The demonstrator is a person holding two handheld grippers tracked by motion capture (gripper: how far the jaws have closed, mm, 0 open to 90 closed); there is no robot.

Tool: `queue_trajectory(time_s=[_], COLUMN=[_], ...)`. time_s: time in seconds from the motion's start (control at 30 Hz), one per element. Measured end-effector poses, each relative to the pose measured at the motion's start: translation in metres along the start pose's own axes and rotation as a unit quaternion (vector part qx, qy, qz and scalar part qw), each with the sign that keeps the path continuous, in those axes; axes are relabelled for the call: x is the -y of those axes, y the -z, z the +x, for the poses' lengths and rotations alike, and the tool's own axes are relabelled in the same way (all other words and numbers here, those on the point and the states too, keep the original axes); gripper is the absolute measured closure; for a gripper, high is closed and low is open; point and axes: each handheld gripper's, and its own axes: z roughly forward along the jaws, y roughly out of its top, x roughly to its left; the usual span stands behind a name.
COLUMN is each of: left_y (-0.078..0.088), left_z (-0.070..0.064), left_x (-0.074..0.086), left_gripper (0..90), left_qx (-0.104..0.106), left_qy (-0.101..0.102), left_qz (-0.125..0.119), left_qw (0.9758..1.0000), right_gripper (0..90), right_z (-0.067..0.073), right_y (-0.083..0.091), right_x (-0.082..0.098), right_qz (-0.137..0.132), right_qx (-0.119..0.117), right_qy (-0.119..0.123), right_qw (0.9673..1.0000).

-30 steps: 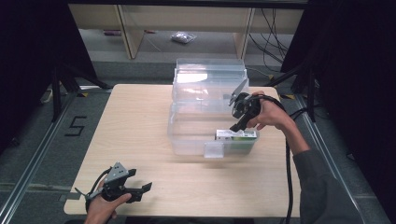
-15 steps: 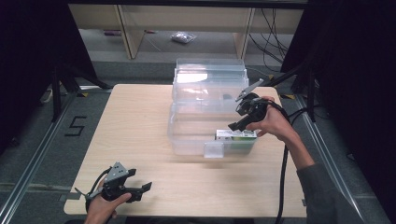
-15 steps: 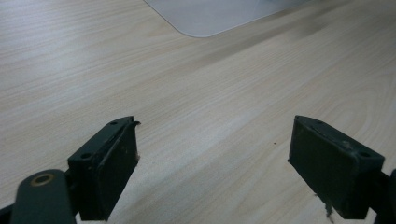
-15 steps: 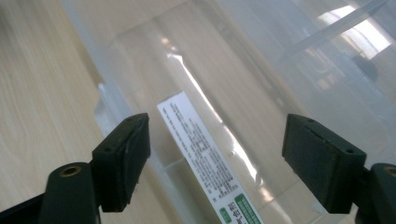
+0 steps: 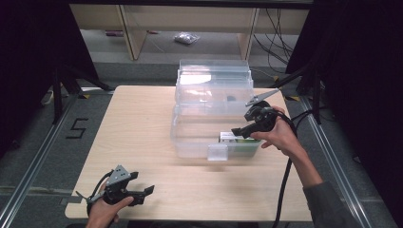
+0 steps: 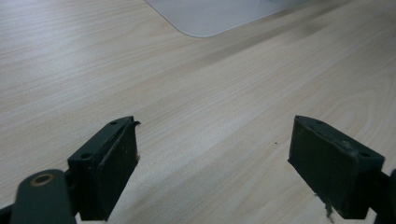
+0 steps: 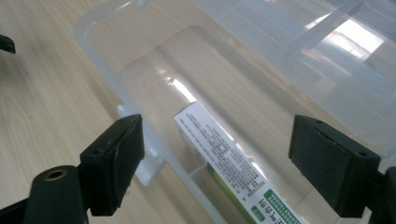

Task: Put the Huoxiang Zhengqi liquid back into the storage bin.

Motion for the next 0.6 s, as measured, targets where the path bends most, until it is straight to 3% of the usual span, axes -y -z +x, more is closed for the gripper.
queue_trajectory(time_s=[0.1,0.13,0.2,0.27,0.3,0.4,0.43,0.47,0.53,0.6], left_y=[0.0,0.0,0.0,0.0,0.0,-0.001,-0.001,0.0,0.0,0.001], left_z=[0.0,0.0,0.0,0.0,-0.001,-0.001,-0.001,0.0,-0.001,-0.001], left_x=[0.0,0.0,0.0,0.0,0.0,0.0,0.0,0.0,0.0,0.0], left_gripper=[14.9,14.9,14.9,14.9,14.9,14.9,14.9,14.9,14.9,14.9], left_qx=[0.0,-0.001,-0.002,-0.001,-0.002,0.0,0.0,0.0,-0.003,-0.004], left_qy=[-0.001,-0.001,0.0,-0.002,-0.002,0.004,0.004,-0.003,0.002,0.003], left_qz=[0.0,0.0,0.0,0.0,0.0,-0.004,-0.004,0.001,-0.004,-0.004], left_qw=[1.0,1.0,1.0,1.0,1.0,1.0,1.0,1.0,1.0,1.0], right_gripper=[18.8,18.5,18.0,18.0,18.0,18.0,17.9,17.8,17.7,17.7], right_z=[0.003,0.005,0.006,0.012,0.013,0.019,0.022,0.024,0.023,0.027], right_y=[0.003,0.006,0.006,0.009,0.008,0.008,0.007,0.009,0.008,0.009], right_x=[0.005,0.007,0.009,0.012,0.014,0.016,0.017,0.018,0.019,0.022], right_qz=[-0.016,-0.011,-0.021,-0.022,-0.033,-0.031,-0.037,-0.027,-0.039,-0.044], right_qx=[0.002,0.004,0.007,0.005,0.011,0.003,0.0,0.002,0.0,0.004], right_qy=[0.0,-0.011,0.001,-0.019,-0.007,-0.013,-0.025,-0.035,-0.019,-0.031], right_qw=[0.9999,0.9999,0.9998,0.9996,0.9994,0.9994,0.999,0.999,0.9991,0.9985])
